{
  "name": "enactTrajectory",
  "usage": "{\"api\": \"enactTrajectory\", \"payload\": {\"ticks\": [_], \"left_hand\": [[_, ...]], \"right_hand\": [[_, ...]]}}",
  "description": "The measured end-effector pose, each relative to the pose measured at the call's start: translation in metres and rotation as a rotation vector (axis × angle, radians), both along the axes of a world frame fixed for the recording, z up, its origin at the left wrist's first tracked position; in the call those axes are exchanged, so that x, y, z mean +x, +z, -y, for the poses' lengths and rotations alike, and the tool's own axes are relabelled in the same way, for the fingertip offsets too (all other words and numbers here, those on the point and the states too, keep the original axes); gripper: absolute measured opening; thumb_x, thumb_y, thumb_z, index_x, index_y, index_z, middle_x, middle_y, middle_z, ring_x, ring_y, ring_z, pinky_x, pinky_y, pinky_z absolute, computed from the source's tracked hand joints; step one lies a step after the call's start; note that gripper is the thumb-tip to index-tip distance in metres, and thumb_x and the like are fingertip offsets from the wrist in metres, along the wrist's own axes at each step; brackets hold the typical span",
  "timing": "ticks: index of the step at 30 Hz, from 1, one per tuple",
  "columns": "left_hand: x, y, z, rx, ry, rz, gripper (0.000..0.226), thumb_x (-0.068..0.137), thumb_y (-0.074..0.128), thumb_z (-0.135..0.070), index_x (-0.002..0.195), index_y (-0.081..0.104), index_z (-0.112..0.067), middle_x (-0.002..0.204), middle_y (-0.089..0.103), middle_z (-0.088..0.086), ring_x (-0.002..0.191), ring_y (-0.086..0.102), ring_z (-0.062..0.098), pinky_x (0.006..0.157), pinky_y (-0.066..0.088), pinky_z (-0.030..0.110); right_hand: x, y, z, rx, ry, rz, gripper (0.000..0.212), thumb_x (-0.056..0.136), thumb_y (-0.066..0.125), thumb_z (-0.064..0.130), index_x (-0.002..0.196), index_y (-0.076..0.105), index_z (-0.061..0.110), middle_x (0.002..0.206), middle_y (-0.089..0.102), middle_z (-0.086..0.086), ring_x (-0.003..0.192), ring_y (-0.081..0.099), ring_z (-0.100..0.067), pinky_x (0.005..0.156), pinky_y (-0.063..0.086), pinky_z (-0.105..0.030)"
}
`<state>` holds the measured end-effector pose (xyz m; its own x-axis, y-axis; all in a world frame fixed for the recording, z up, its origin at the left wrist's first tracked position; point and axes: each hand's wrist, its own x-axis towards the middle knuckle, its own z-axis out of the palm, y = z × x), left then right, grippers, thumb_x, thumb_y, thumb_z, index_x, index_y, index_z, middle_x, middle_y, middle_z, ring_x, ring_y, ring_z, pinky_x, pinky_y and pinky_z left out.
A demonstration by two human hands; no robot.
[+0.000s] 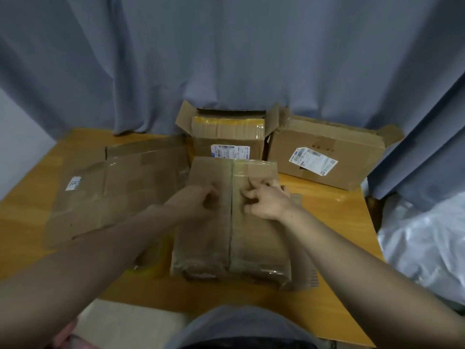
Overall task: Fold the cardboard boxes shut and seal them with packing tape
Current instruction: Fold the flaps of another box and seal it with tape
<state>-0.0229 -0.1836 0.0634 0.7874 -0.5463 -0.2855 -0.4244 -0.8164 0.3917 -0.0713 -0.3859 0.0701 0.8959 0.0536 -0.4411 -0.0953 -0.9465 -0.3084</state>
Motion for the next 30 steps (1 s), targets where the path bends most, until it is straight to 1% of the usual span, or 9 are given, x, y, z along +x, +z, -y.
{"api": "enactTrajectory", "payload": {"ticks": [1, 3, 5, 18, 21, 23, 25, 27, 30], "left_hand": [[0.003, -0.002, -0.004, 0.014, -0.003, -0.013, 0.053, 0.085, 0.068, -0.028, 0.134, 0.048, -0.02, 0.143, 0.044, 0.003, 0.13, 0.044, 0.019, 0.103, 0.037, 0.025], [0.004, -0.009, -0.005, 0.113, -0.038, -0.061, 0.065, 0.089, 0.063, -0.033, 0.146, 0.035, -0.022, 0.158, 0.016, 0.004, 0.145, 0.012, 0.026, 0.116, 0.021, 0.04], [0.004, -0.016, -0.005, 0.144, -0.047, -0.111, 0.067, 0.092, 0.057, -0.038, 0.149, 0.023, -0.029, 0.16, -0.007, 0.004, 0.146, -0.012, 0.026, 0.119, 0.006, 0.048], [-0.003, -0.034, -0.019, 0.063, -0.104, -0.113, 0.083, 0.089, 0.054, -0.05, 0.15, 0.0, -0.032, 0.155, -0.027, 0.001, 0.141, -0.028, 0.018, 0.118, -0.001, 0.049], [-0.007, -0.032, -0.018, 0.035, -0.05, -0.093, 0.097, 0.085, 0.059, -0.051, 0.151, -0.005, -0.021, 0.157, -0.023, 0.002, 0.143, -0.022, 0.016, 0.12, 0.002, 0.046], [-0.009, -0.024, -0.02, -0.069, 0.055, -0.153, 0.099, 0.082, 0.066, -0.045, 0.152, 0.002, -0.016, 0.159, -0.009, -0.001, 0.146, -0.008, 0.015, 0.12, 0.004, 0.035], [-0.006, -0.015, -0.031, -0.323, 0.29, -0.17, 0.076, 0.087, 0.066, -0.028, 0.15, 0.024, -0.017, 0.154, 0.025, 0.0, 0.142, 0.023, 0.017, 0.11, 0.021, 0.024], [0.003, -0.01, -0.051, -0.523, 0.602, -0.003, 0.042, 0.094, 0.054, -0.009, 0.135, 0.051, -0.012, 0.133, 0.053, 0.005, 0.126, 0.046, 0.021, 0.095, 0.033, 0.019], [0.012, -0.02, -0.09, -0.366, 0.805, 0.101, 0.025, 0.087, 0.048, 0.006, 0.095, 0.068, -0.007, 0.096, 0.062, 0.01, 0.095, 0.056, 0.022, 0.08, 0.037, 0.025]], "right_hand": [[0.0, -0.003, 0.003, -0.013, 0.03, -0.027, 0.057, 0.09, 0.052, 0.05, 0.143, 0.034, 0.043, 0.159, 0.002, 0.014, 0.145, -0.005, -0.025, 0.114, 0.001, -0.051], [0.0, -0.008, 0.005, 0.036, 0.028, -0.068, 0.066, 0.088, 0.057, 0.052, 0.146, 0.027, 0.042, 0.159, -0.005, 0.014, 0.145, -0.017, -0.025, 0.113, -0.007, -0.057], [-0.001, -0.014, 0.005, 0.043, 0.03, -0.06, 0.068, 0.088, 0.056, 0.051, 0.147, 0.023, 0.041, 0.159, -0.008, 0.012, 0.144, -0.021, -0.026, 0.114, -0.009, -0.056], [-0.013, -0.036, -0.009, -0.176, 0.054, 0.053, 0.057, 0.099, 0.014, 0.053, 0.15, -0.008, 0.037, 0.155, -0.028, -0.002, 0.14, -0.03, -0.025, 0.111, -0.023, -0.048], [-0.015, -0.038, -0.021, -0.141, -0.009, 0.026, 0.07, 0.09, 0.011, 0.07, 0.148, -0.011, 0.039, 0.153, -0.032, -0.002, 0.139, -0.032, -0.026, 0.107, -0.023, -0.056], [-0.018, -0.042, -0.027, -0.211, -0.003, 0.041, 0.075, 0.082, 0.007, 0.08, 0.144, -0.018, 0.046, 0.151, -0.036, -0.002, 0.138, -0.034, -0.028, 0.104, -0.022, -0.062], [-0.018, -0.045, -0.028, -0.233, 0.006, 0.042, 0.073, 0.079, 0.006, 0.082, 0.141, -0.02, 0.052, 0.15, -0.037, -0.003, 0.137, -0.035, -0.029, 0.104, -0.02, -0.066], [-0.017, -0.043, -0.027, -0.222, 0.004, 0.031, 0.071, 0.079, 0.007, 0.083, 0.14, -0.017, 0.055, 0.15, -0.037, -0.004, 0.137, -0.035, -0.029, 0.104, -0.021, -0.066], [-0.015, -0.043, -0.028, -0.255, 0.015, 0.041, 0.069, 0.081, 0.007, 0.082, 0.141, -0.014, 0.055, 0.152, -0.033, -0.006, 0.138, -0.032, -0.031, 0.106, -0.021, -0.062]]}}
